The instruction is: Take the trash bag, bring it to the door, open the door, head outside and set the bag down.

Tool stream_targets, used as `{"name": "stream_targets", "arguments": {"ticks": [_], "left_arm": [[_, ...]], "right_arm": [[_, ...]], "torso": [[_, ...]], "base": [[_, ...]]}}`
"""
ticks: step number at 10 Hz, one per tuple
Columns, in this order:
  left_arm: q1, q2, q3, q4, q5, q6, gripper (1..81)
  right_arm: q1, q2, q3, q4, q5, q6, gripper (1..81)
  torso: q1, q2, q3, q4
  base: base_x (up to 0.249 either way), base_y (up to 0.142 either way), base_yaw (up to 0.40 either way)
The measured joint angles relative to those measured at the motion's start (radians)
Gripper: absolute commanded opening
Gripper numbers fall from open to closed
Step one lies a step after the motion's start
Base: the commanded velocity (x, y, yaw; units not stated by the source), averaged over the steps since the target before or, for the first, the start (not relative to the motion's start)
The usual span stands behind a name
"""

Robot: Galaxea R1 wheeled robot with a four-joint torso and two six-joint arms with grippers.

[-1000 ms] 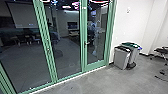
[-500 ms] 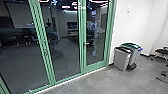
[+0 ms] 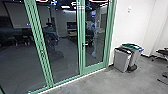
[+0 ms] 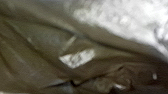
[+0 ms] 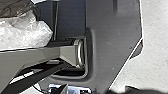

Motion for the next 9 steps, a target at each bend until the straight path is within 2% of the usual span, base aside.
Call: {"name": "stream_targets", "arguments": {"ticks": [9], "left_arm": [[0.000,0.000,0.000,0.000,-0.001,0.003,1.0]], "right_arm": [[0.000,0.008,-0.002,-0.017,0.004,0.000,81.1]], "torso": [[0.000,0.000,0.000,0.000]], "base": [[0.119,-0.066,0.000]]}}
